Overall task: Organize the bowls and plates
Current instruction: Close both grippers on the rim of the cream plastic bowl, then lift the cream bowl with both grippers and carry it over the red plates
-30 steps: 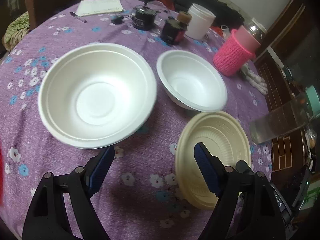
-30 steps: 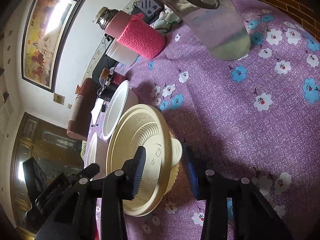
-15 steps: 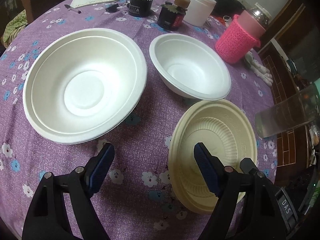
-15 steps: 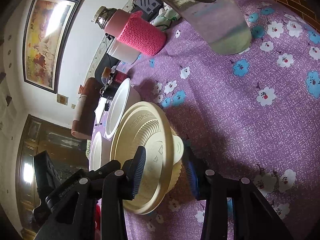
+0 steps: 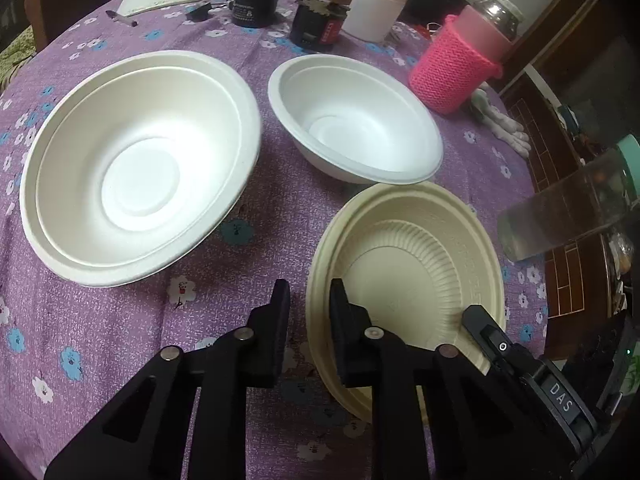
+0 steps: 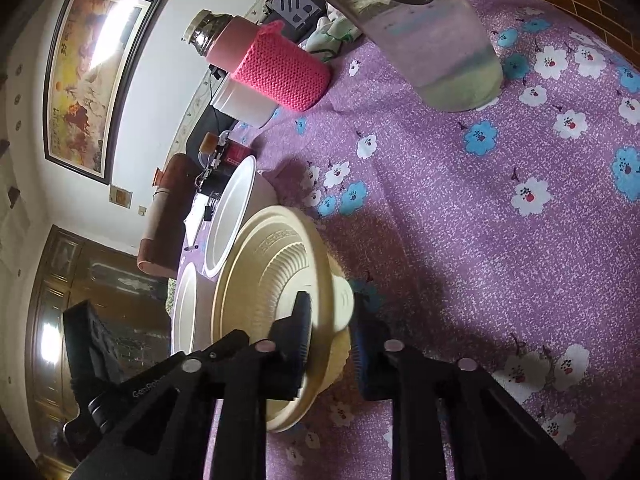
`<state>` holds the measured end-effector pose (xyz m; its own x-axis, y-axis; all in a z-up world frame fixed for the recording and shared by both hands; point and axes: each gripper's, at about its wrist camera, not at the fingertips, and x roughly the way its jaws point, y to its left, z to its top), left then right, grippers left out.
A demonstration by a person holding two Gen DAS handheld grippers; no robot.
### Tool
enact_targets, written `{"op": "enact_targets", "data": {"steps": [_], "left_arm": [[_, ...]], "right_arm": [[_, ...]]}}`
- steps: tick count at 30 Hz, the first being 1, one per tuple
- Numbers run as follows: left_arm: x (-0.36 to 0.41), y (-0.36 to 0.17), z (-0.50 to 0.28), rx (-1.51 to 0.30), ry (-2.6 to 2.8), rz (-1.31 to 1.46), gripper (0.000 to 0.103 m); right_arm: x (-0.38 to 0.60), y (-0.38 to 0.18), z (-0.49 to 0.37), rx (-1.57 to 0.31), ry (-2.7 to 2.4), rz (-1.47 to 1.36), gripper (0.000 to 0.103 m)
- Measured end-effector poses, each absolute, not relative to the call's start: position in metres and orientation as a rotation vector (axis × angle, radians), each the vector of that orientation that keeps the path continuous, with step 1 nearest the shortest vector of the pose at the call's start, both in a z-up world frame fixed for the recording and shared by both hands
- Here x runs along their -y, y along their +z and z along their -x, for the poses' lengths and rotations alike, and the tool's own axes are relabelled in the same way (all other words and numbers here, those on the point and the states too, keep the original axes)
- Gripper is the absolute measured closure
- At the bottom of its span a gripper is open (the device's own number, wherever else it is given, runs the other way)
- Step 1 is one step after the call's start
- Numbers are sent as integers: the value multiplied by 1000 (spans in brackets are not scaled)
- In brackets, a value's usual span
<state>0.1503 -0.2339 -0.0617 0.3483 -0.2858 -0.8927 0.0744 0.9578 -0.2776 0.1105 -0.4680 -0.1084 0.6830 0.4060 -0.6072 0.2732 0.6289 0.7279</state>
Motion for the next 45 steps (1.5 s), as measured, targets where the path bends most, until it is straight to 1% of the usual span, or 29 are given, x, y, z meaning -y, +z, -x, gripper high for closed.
{"op": "enact_targets", "data": {"steps": [3, 15, 21, 25, 33, 45], "left_arm": [[236, -61, -150, -1194, -256, 202, 94], [227, -56, -140, -1187, -285, 192, 95], [210, -40, -130, -1139, -288, 184, 94], [187, -26, -119, -1092, -276, 183, 94], [125, -3, -95, -1003, -223, 207, 94], [1, 14, -61, -911, -78, 283, 94]], "right_arm": [[468, -109, -111, -846, 87, -914, 85], [463, -106, -110, -837, 88, -884, 90], [447, -86, -93, -766, 85, -831, 90], [427, -74, -84, -735, 123, -824, 90], [376, -54, -76, -739, 212, -806, 90], [249, -25, -86, -813, 383, -689, 91]]}}
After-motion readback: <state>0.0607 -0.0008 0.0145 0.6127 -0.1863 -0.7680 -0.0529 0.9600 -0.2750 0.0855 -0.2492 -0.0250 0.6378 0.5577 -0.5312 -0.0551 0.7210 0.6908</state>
